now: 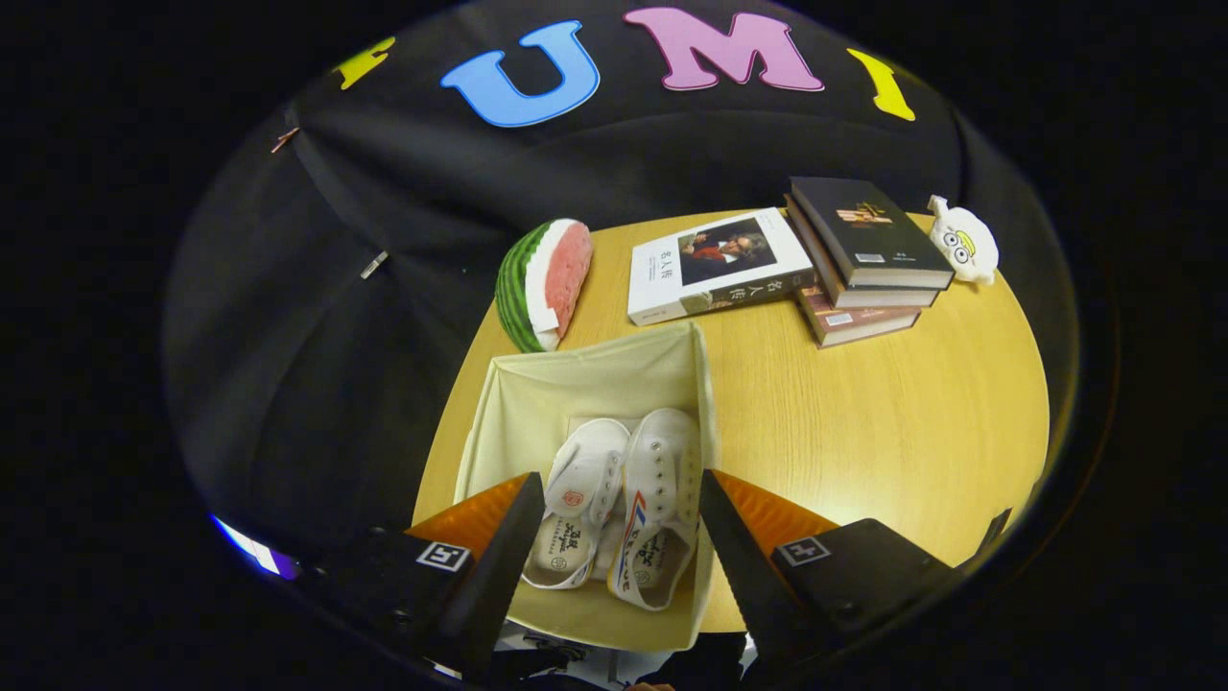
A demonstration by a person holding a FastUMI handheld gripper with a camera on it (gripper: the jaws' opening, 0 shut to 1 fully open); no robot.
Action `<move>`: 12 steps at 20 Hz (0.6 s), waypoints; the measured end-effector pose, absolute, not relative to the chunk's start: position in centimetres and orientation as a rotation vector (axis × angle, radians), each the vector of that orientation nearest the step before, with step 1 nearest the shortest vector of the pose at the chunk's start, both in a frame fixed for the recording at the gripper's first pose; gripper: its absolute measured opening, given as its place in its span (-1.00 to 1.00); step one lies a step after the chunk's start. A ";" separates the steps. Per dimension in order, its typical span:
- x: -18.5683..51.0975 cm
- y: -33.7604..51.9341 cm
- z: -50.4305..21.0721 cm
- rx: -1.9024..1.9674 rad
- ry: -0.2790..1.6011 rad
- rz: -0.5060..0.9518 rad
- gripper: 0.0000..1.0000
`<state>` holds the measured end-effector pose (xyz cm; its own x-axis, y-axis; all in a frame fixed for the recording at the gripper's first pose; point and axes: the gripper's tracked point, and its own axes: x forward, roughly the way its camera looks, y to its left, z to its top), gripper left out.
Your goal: Open the storage box then place both shoes into the box .Put the left shoe in first, then the right shoe, with the right side of both shoes facing outward in a uniform manner.
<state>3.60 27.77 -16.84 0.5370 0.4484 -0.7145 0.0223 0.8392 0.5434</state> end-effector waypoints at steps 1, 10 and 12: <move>4.0 26.4 -16.5 0.534 0.956 0.246 0.98; 7.0 10.6 -13.4 0.375 0.647 -0.011 0.98; 7.1 6.6 -12.7 0.343 0.597 -0.071 0.98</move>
